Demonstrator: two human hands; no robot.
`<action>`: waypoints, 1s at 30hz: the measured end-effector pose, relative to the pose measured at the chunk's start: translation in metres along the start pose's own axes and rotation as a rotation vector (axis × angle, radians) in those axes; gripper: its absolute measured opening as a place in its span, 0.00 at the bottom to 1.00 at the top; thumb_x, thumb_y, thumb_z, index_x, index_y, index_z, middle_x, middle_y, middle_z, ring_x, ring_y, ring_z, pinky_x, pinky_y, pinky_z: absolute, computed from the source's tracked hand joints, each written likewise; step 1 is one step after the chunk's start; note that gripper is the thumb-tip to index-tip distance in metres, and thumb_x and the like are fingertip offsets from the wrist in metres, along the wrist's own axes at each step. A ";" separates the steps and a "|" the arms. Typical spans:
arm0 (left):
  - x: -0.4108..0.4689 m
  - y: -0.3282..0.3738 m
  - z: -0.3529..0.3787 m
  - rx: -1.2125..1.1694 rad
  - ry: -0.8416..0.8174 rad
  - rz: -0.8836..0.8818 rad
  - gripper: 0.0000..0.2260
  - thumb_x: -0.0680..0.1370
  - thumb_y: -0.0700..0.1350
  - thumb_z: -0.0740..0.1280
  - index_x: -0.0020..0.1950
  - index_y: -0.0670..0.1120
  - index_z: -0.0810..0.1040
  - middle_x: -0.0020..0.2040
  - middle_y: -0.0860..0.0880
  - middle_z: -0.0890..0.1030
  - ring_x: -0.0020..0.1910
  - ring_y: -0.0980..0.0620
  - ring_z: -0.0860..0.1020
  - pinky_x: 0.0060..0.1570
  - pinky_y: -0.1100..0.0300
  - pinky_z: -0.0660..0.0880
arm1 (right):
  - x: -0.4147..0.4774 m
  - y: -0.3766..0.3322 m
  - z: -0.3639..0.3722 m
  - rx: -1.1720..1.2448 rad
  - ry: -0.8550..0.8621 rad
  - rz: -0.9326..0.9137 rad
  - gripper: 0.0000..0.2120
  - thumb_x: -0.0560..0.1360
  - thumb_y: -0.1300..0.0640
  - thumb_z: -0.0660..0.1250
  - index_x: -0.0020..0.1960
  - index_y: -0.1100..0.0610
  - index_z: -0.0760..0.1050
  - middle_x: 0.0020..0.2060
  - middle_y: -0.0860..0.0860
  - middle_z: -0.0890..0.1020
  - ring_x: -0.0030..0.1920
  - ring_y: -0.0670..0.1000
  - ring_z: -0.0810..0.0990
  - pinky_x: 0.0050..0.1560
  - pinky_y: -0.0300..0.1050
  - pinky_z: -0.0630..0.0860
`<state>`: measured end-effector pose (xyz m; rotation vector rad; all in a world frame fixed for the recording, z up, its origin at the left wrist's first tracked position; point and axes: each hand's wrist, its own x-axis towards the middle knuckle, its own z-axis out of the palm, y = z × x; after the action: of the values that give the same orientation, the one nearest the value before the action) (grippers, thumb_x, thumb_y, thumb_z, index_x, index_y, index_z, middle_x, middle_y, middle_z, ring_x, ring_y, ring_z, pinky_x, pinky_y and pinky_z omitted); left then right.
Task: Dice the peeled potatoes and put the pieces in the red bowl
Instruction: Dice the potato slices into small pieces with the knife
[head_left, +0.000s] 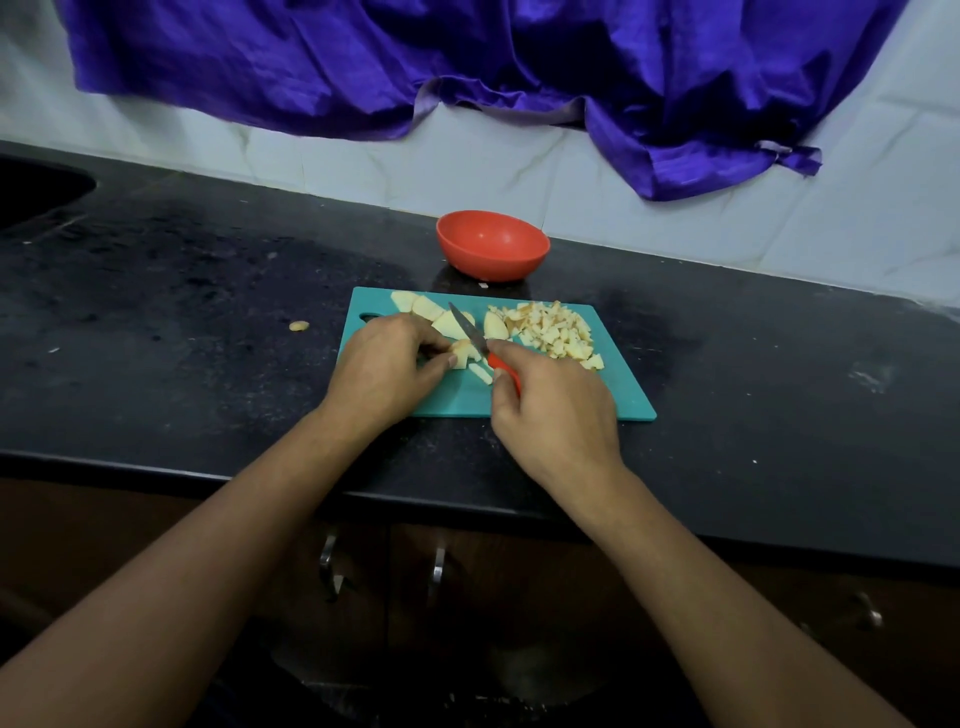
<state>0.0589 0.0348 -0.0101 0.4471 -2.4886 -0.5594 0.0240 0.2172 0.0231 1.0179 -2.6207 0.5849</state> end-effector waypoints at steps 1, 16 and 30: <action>0.000 -0.001 0.000 -0.001 0.000 0.002 0.09 0.77 0.51 0.74 0.55 0.51 0.87 0.51 0.53 0.86 0.49 0.51 0.81 0.47 0.56 0.74 | 0.002 -0.003 0.002 0.001 -0.003 -0.001 0.20 0.83 0.49 0.59 0.74 0.44 0.73 0.47 0.48 0.85 0.46 0.50 0.81 0.44 0.47 0.74; -0.001 0.001 -0.002 -0.011 0.000 0.032 0.08 0.78 0.52 0.73 0.52 0.50 0.88 0.47 0.53 0.86 0.44 0.53 0.79 0.43 0.56 0.71 | -0.011 -0.009 0.014 -0.140 -0.026 -0.055 0.23 0.84 0.50 0.56 0.78 0.46 0.66 0.33 0.47 0.77 0.33 0.49 0.76 0.35 0.49 0.77; -0.003 0.006 -0.004 0.020 0.002 0.002 0.08 0.78 0.51 0.74 0.53 0.50 0.88 0.49 0.52 0.86 0.47 0.51 0.80 0.45 0.55 0.74 | -0.014 0.003 -0.005 -0.037 -0.023 0.006 0.20 0.83 0.49 0.58 0.74 0.43 0.72 0.39 0.46 0.81 0.38 0.47 0.76 0.38 0.46 0.72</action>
<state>0.0629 0.0398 -0.0053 0.4525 -2.4946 -0.5341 0.0325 0.2301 0.0212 1.0124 -2.6449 0.5267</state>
